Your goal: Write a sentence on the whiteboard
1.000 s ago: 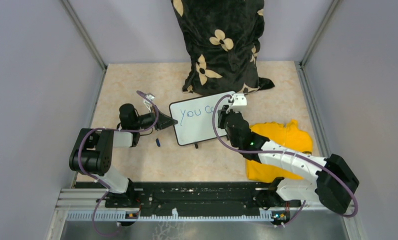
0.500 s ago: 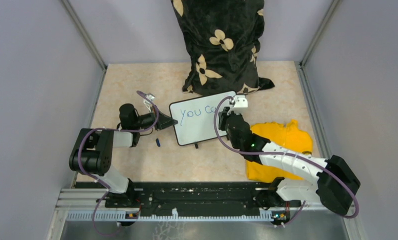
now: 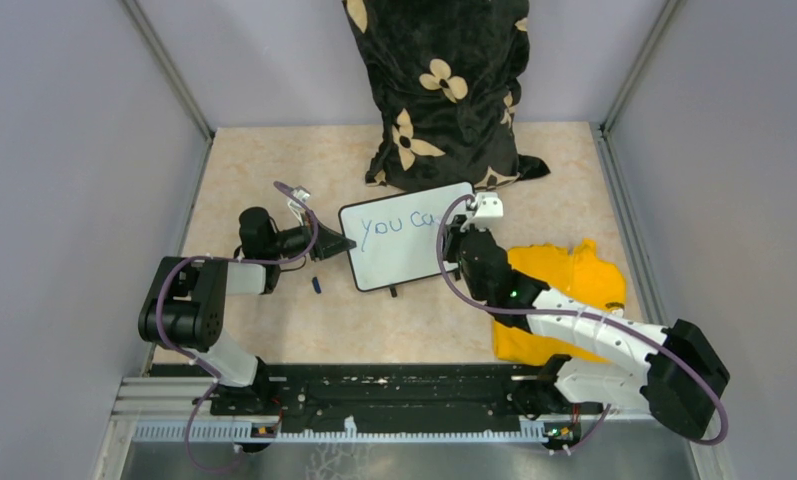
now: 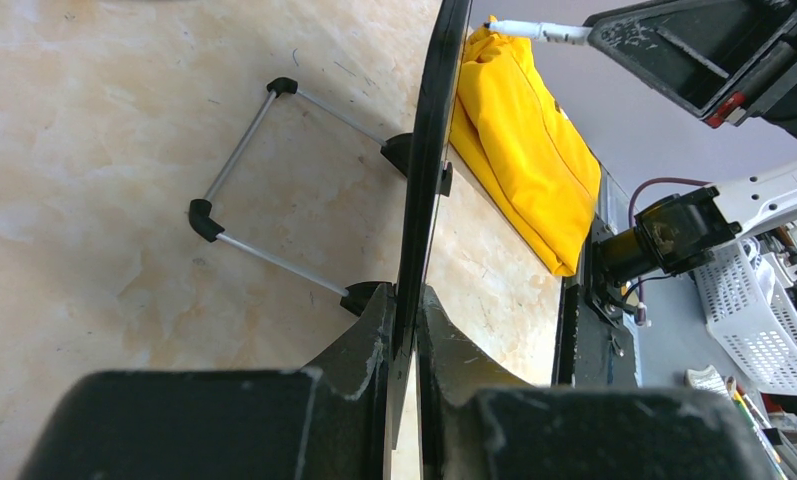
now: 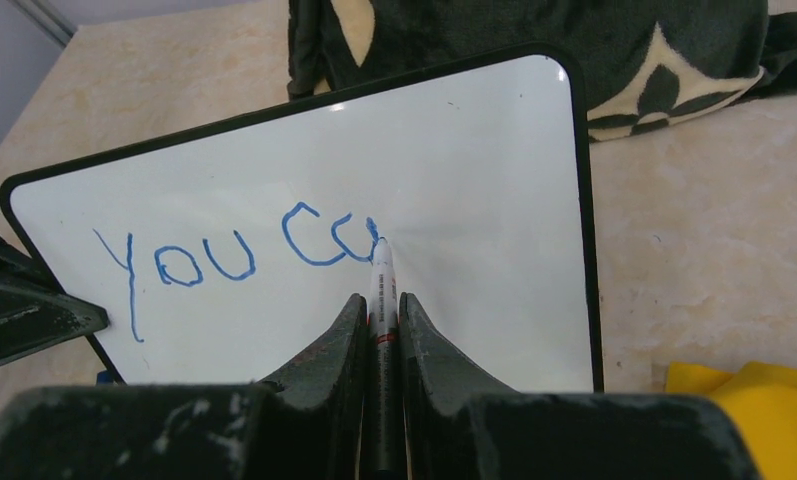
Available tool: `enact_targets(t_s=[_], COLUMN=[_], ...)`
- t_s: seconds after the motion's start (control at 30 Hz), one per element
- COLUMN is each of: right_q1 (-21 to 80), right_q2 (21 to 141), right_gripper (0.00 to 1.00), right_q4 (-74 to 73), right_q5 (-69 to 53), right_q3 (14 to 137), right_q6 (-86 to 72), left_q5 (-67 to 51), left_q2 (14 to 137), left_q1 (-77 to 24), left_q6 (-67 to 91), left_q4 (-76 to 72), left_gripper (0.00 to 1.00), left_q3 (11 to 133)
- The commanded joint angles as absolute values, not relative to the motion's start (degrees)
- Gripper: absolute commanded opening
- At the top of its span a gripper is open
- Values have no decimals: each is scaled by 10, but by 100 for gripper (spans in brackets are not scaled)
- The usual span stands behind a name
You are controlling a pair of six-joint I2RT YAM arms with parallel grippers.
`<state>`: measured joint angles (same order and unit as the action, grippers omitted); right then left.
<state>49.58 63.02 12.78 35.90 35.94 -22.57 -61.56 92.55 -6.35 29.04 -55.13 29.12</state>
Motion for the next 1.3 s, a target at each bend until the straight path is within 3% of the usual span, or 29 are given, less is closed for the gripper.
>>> enact_targets(t_s=[0.0, 1.27], right_q1=[488, 470], right_q2=[608, 657], right_gripper=[0, 0], right_q4=[149, 169], right_q5=[368, 349], right_q3=[387, 395], right_q6=[-212, -222], left_q5=[-602, -601], left_q2=[929, 928], left_q1=[-70, -73], left_q6=[279, 272], left_q4=[-512, -502], left_gripper=[6, 6], left_q3=[296, 299])
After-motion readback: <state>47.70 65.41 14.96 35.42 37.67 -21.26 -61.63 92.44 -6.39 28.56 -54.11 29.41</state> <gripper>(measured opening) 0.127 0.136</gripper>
